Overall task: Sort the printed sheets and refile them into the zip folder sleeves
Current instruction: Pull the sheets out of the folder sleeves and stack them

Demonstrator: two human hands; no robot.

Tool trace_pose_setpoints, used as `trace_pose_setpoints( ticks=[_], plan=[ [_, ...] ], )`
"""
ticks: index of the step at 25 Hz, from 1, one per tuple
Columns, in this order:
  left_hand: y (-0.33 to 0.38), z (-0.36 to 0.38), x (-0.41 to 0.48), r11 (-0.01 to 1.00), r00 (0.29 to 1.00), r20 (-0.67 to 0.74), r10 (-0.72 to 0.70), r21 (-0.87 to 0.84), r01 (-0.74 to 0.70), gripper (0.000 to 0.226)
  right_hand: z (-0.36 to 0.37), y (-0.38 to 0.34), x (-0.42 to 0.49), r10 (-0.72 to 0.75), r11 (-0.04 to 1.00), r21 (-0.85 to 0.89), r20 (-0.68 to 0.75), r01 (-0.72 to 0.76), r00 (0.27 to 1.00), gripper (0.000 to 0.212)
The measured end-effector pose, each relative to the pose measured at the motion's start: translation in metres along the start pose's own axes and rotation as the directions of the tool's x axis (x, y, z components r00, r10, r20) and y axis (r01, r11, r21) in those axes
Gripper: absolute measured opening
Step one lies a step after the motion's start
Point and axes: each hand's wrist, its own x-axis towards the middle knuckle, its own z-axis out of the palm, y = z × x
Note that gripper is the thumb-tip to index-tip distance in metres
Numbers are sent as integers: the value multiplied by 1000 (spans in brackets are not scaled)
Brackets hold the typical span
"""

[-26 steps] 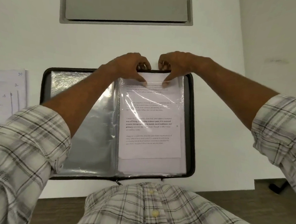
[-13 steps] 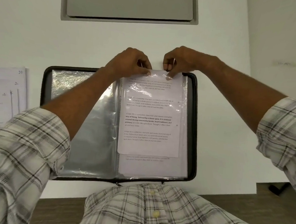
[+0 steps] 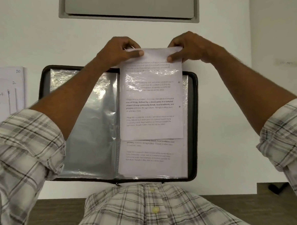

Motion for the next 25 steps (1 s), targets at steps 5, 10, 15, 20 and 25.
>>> trace_pose_setpoints(
  ticks=[5,10,15,20,25],
  plan=[
    [-22,-8,3,856,969,-16,-245,-473,209,68,-5,11,3,80,900,434,-272,47,959,40],
    [-11,-3,11,796,954,-181,-241,-599,88,61,12,16,-9,205,760,644,-109,-88,973,52],
    [-2,-4,17,700,952,-128,-279,-705,111,50,20,23,-16,231,777,627,-186,-66,955,35],
    [2,5,1,750,953,-102,-284,-643,155,38,-7,4,-8,188,686,711,-381,157,905,37],
    [39,-19,-10,715,944,-255,-208,-698,-31,26,-7,-21,-21,132,731,646,-450,220,883,36]
  ],
)
